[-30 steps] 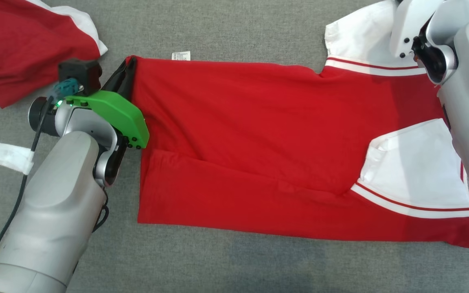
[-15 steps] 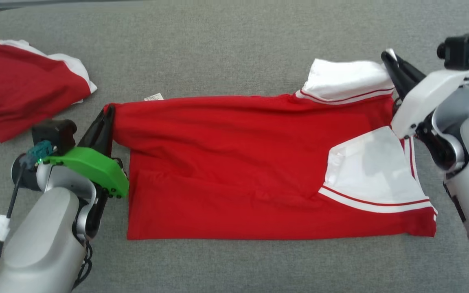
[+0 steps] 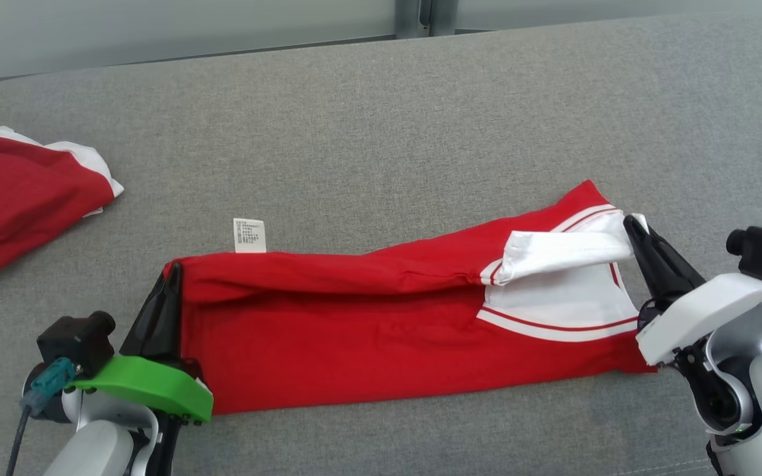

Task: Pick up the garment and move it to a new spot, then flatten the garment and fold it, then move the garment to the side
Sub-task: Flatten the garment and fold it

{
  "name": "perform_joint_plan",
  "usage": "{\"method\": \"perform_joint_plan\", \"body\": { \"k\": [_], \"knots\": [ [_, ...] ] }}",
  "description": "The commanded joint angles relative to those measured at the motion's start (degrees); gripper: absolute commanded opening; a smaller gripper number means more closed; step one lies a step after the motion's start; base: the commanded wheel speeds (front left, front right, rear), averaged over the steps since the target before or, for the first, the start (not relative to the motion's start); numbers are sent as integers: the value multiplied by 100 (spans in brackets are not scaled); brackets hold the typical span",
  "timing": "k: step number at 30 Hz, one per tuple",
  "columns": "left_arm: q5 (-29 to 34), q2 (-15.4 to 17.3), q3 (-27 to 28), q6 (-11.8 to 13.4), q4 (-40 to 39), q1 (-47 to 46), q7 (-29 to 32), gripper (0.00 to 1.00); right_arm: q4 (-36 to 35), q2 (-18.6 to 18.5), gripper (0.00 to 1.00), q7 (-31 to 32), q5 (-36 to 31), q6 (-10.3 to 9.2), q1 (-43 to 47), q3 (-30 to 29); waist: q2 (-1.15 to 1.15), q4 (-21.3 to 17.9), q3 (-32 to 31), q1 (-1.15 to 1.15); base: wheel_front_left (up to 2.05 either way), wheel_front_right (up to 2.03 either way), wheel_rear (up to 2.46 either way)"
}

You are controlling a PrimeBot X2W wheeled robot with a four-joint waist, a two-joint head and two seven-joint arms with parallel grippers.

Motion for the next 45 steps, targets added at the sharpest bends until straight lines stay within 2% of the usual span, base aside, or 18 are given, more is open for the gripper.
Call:
{"method": "perform_joint_plan", "body": {
  "k": [1, 5, 15, 16, 18, 19, 20, 21, 22, 26, 32, 39, 45],
  "knots": [
    [-18, 33, 37, 56, -70, 159, -44, 0, -41, 39, 0, -35, -38, -2, 127, -56, 0, -15, -40, 0, 0, 0, 0],
    [-19, -20, 0, 135, -91, 427, -78, 0, 80, 197, 0, -149, -15, -2, 324, -108, 0, 4, -86, 0, 0, 0, 0],
    [-116, -254, -3, -16, 446, 580, -146, 0, 809, 249, 0, -621, 6, -2, 343, 113, 0, -6, -133, 0, 0, 0, 0],
    [-109, -267, 1, -21, 511, 591, -142, 0, 875, 249, 6, -674, 21, -2, 348, 164, 0, -10, -137, 0, 0, 0, 0],
    [-107, -300, 14, -65, 612, 612, -151, 0, 990, 239, 41, -772, 60, -2, 378, 261, 0, -16, -145, 0, 0, 0, 0],
    [-118, -315, 27, -77, 657, 625, -152, 9, 1050, 229, 57, -809, 77, -2, 404, 303, 0, -19, -148, 0, 0, 0, 0],
    [-114, -324, 40, -88, 699, 632, -159, 39, 1093, 218, 92, -861, 78, -2, 425, 351, 0, -21, -153, 0, 0, 0, 0],
    [-92, -324, 58, -89, 735, 638, -167, 67, 1136, 198, 100, -909, 87, -2, 441, 396, 0, -23, -159, 0, 0, 0, 0],
    [-70, -333, 82, -84, 765, 654, -175, 100, 1174, 180, 100, -953, 117, -2, 466, 440, 0, -22, -167, 0, 0, 0, 0],
    [-121, -428, 251, -90, 783, 819, -193, 100, 1257, 84, 100, -1141, 246, -2, 663, 509, 0, -44, -226, 0, 0, 0, 0],
    [-33, -523, 549, -39, 483, 1189, -190, 100, 1111, -32, 100, -1273, 331, -2, 987, 302, 0, -109, -334, 0, 0, 0, 0],
    [308, -577, 908, 96, -76, 1562, -188, 100, 826, -42, 100, -1287, 257, -2, 1290, -290, 0, -152, -513, 0, 0, 0, 0],
    [535, -575, 887, 169, -320, 1645, -187, 100, 654, -41, 100, -1114, 102, -2, 1344, -575, 0, -159, -647, 0, 0, 0, 0]
  ]
}}
